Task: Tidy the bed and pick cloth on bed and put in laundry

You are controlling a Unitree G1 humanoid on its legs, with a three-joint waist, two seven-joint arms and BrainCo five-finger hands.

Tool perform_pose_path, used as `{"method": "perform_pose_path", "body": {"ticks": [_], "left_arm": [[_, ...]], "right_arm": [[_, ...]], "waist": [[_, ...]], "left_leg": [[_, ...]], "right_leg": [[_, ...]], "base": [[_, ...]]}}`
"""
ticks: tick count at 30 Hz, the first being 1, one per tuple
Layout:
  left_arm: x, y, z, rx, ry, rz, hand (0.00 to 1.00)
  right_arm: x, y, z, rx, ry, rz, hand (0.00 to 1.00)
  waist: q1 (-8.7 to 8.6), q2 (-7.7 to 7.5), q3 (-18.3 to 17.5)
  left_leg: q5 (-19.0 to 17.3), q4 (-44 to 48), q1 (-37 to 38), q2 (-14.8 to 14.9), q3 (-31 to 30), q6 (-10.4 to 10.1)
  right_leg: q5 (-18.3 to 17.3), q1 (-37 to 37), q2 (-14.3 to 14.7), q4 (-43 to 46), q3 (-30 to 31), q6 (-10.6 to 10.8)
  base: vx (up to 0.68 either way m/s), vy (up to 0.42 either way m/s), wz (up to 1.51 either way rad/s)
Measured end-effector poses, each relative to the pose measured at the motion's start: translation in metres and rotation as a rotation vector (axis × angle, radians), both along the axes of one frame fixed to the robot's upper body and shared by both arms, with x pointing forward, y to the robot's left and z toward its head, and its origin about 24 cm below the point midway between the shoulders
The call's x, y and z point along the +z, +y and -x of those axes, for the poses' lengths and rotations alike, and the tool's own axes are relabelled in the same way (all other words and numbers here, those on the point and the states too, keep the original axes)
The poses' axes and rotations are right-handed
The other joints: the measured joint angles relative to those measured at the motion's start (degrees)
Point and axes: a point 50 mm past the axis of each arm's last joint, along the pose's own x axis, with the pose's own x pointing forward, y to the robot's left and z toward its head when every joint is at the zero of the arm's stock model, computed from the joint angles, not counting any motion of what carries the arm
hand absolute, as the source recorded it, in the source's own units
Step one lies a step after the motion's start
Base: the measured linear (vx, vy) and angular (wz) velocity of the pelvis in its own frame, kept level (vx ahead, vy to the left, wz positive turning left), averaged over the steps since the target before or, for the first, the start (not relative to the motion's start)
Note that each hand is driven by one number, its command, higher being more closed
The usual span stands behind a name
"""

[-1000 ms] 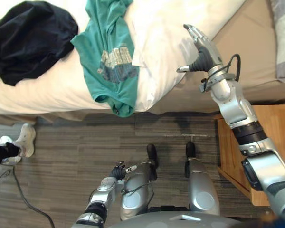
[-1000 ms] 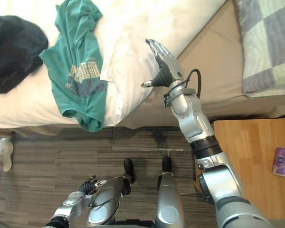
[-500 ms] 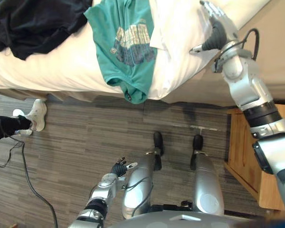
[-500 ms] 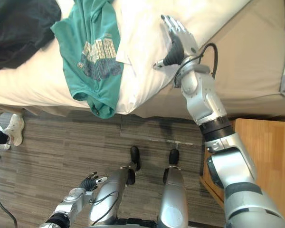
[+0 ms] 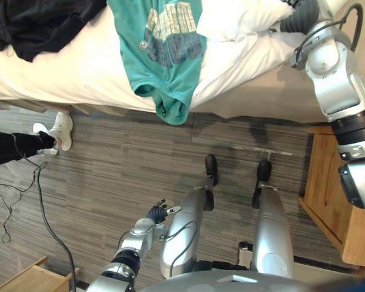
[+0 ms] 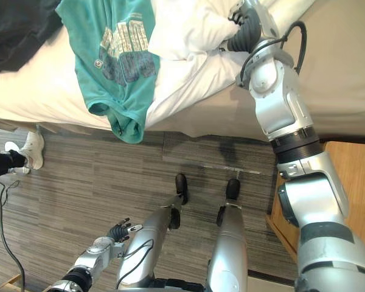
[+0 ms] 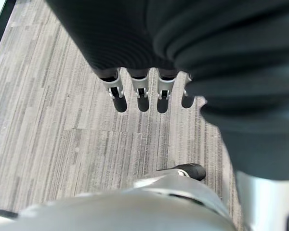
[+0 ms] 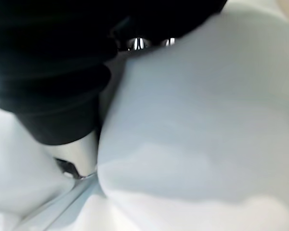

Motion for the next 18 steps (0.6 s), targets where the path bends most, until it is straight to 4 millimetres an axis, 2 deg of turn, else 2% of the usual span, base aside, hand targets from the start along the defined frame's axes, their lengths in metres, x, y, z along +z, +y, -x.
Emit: {"method": "perform_pose_path", "body": {"ticks": [5,9,12,14,15,18], "left_arm": [[0.003,-0.004,-0.003,-0.041,-0.017,-0.01,0.0],[0.0,-0.005,0.003,-0.051,0.004,-0.013,0.0],[-0.003,-0.004,0.008,-0.046,0.019,-0.013,0.0],[-0.003,-0.004,0.009,-0.052,0.021,-0.015,0.0],[-0.003,-0.004,0.01,-0.053,0.023,-0.011,0.0],[-0.005,-0.002,0.014,-0.059,0.031,-0.005,0.0]], "right_arm": [[-0.017,-0.015,-0.001,0.03,0.056,-0.122,1.0],[-0.029,-0.024,0.003,0.071,0.074,-0.239,1.0],[-0.045,-0.023,0.007,0.115,0.093,-0.337,1.0],[-0.052,-0.023,0.009,0.138,0.097,-0.409,1.0],[-0.056,-0.023,0.011,0.148,0.098,-0.442,0.0],[-0.074,-0.02,0.012,0.191,0.12,-0.585,0.0]], "waist": [[-0.51,-0.01,0.0],[-2.05,-0.07,0.04],[-3.3,-0.24,0.11],[-3.49,-0.35,0.17],[-3.53,-0.65,0.36],[-3.72,-1.49,0.25]], "left_leg": [[-0.06,-0.91,3.73,0.14,0.84,0.05],[-0.42,-2.25,7.58,0.15,3.26,0.58],[-0.61,-3.41,10.2,0.09,4.79,0.84],[-0.59,-4.26,11.85,0.06,5.55,0.88],[-0.59,-4.9,13.23,0.05,5.98,0.88],[-0.8,-6.02,16.32,0.05,6.57,0.95]], "right_leg": [[1.16,4.01,0.79,-2.52,1.17,0.79],[3.34,7.89,1.19,-6.5,2.9,1.42],[5.05,10.75,1.64,-9.67,4.59,2.11],[5.94,12.47,1.85,-11.53,5.33,2.29],[6.2,13.67,1.94,-12.29,5.64,2.34],[6.44,16.73,2.19,-13.8,6.2,2.39]], "base": [[0.02,0.01,-0.14],[0.02,0.058,-0.31],[0.04,0.054,-0.32],[0.06,0.034,-0.25],[0.06,0.018,-0.21],[0.07,0.008,-0.16]]}}
